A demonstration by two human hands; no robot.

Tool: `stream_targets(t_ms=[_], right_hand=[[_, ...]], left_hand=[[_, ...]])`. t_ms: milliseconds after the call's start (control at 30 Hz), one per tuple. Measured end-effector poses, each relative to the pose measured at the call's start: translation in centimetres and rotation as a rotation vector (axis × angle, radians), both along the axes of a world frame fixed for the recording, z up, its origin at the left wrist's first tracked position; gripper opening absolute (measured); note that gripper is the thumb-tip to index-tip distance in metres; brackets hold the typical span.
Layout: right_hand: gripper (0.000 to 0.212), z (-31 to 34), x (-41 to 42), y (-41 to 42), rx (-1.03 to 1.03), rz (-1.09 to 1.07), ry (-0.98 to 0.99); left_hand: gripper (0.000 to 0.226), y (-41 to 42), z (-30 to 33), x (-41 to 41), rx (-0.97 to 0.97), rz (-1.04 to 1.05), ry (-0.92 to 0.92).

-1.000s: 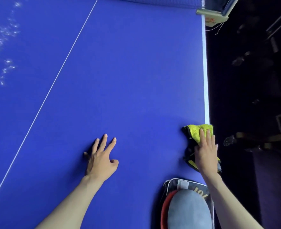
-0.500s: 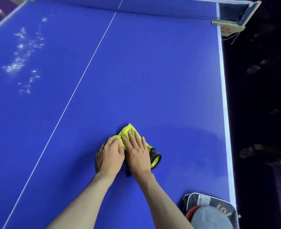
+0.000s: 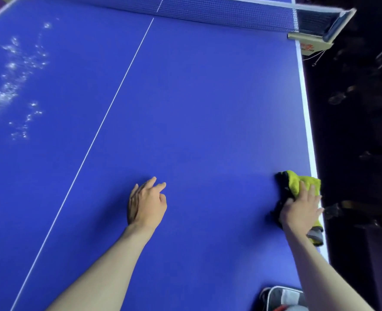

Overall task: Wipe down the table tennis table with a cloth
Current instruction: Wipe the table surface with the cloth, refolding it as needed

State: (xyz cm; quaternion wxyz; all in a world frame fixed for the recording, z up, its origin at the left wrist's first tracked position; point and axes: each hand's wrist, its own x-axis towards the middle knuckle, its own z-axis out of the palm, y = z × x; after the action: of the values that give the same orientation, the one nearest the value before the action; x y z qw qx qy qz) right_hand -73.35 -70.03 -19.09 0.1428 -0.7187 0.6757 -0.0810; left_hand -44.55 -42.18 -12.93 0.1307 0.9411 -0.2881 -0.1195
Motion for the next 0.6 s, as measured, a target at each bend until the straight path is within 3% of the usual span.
stream_targets(t_ms=[100, 300, 400, 467, 600], right_hand=[[0.070, 0.1, 7.6, 4.0, -0.048, -0.056, -0.080], [0.072, -0.4, 21.8, 18.7, -0.164, 0.656, -0.155], [0.072, -0.6, 20.7, 16.5, -0.164, 0.936, -0.157], [0.077, -0.8, 17.6, 12.3, -0.151, 0.923, -0.115], [0.083, -0.8, 7.7, 3.0, -0.059, 0.481, -0.060]], left_hand=[[0.032, 0.7, 0.3, 1.6, -0.013, 0.037, -0.041], [0.031, 0.7, 1.4, 4.1, -0.050, 0.021, -0.169], [0.031, 0.0, 1.7, 4.7, -0.080, 0.028, -0.170], [0.030, -0.3, 1.6, 4.7, -0.090, 0.041, -0.126], [0.029, -0.7, 1.1, 4.1, -0.100, 0.044, -0.027]])
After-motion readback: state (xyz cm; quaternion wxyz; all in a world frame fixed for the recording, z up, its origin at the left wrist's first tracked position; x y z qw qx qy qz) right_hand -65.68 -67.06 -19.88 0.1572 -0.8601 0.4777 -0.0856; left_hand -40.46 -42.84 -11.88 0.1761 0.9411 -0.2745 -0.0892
